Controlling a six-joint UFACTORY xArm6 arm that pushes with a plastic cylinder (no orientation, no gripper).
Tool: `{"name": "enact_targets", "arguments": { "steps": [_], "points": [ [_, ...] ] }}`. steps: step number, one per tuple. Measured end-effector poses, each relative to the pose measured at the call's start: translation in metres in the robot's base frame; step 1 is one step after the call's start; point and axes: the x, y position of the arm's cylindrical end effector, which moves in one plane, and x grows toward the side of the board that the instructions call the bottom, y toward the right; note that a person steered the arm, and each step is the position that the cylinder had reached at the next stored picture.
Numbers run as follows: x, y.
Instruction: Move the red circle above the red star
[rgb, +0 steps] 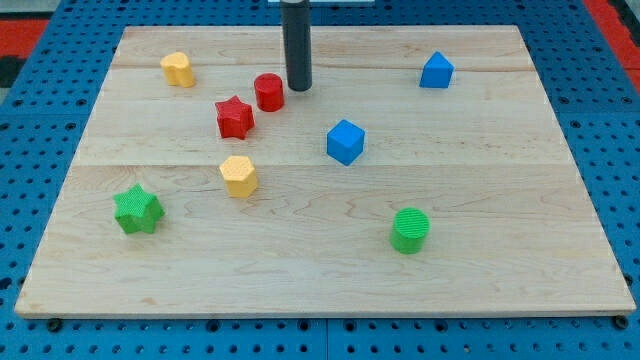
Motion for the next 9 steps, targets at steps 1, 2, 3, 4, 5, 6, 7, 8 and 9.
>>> {"name": "enact_targets", "arguments": {
  "steps": [1,2,3,4,5,6,7,8,9],
  "points": [
    [-0.018,-0.015],
    [0.004,-0.049],
    [0.009,-0.045],
    [0.009,-0.034],
    [0.018,-0.016],
    [0.037,-0.019],
    [0.040,-0.034],
    [0.039,-0.059],
    [0.032,-0.068]
  ]
}}
